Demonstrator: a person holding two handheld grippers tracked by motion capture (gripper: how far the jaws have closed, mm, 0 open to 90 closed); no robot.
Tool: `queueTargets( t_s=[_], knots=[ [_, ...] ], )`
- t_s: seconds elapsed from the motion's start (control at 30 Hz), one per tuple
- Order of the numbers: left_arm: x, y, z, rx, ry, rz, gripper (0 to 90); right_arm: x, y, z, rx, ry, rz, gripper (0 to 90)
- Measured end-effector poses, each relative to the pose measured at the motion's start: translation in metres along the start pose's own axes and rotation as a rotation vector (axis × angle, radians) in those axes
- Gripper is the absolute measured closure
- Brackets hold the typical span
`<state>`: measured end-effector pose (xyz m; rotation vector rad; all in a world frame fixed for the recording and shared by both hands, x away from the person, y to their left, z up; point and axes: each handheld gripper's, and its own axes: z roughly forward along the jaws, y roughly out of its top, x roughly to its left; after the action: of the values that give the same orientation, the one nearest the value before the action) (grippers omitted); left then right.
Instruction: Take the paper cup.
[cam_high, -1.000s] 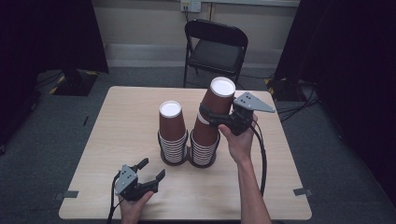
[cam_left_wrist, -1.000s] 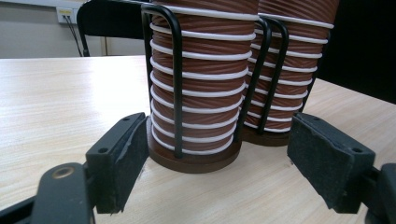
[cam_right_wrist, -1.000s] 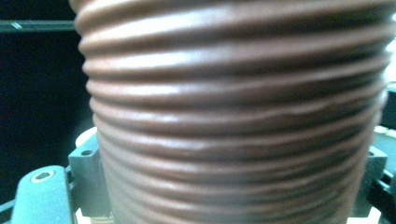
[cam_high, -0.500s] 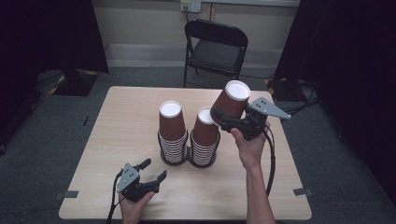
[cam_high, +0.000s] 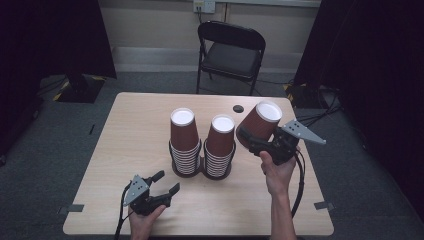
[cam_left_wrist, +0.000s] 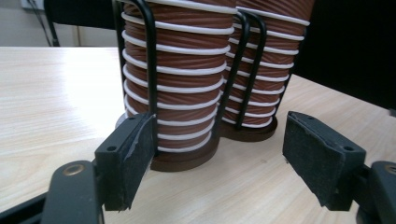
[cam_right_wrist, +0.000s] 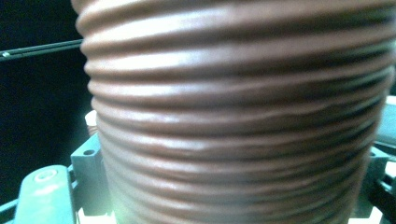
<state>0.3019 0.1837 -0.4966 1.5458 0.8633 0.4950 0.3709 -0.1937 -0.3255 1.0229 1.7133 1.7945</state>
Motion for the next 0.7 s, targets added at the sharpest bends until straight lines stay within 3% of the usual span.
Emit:
queueTargets(
  t_s=[0.13, 0.33, 0.5, 0.53, 0.6, 0.63, 0.7],
  knots=[
    [0.0, 0.004, 0.0, 0.0, -0.038, -0.029, 24.0, 0.001, -0.007, -0.005, 0.007, 0.016, 0.032, 14.3],
    [-0.01, 0.011, 0.004, -0.019, -0.071, -0.01, 27.2, 0.007, -0.024, -0.015, 0.027, 0.057, 0.082, 14.2],
    [-0.015, 0.012, 0.006, -0.044, -0.064, 0.008, 29.1, 0.007, -0.036, -0.016, 0.042, 0.072, 0.12, 14.3],
    [-0.017, 0.011, 0.008, -0.045, -0.079, -0.007, 29.8, 0.009, -0.042, -0.016, 0.058, 0.071, 0.125, 14.3],
    [-0.019, 0.01, 0.008, -0.047, -0.073, -0.012, 30.2, 0.009, -0.045, -0.016, 0.061, 0.076, 0.134, 14.3],
    [-0.02, 0.01, 0.008, -0.039, -0.069, 0.006, 30.3, 0.01, -0.048, -0.016, 0.066, 0.076, 0.138, 14.3],
    [-0.022, 0.009, 0.008, -0.037, -0.073, -0.01, 30.3, 0.012, -0.054, -0.016, 0.078, 0.076, 0.147, 14.3]
  ],
)
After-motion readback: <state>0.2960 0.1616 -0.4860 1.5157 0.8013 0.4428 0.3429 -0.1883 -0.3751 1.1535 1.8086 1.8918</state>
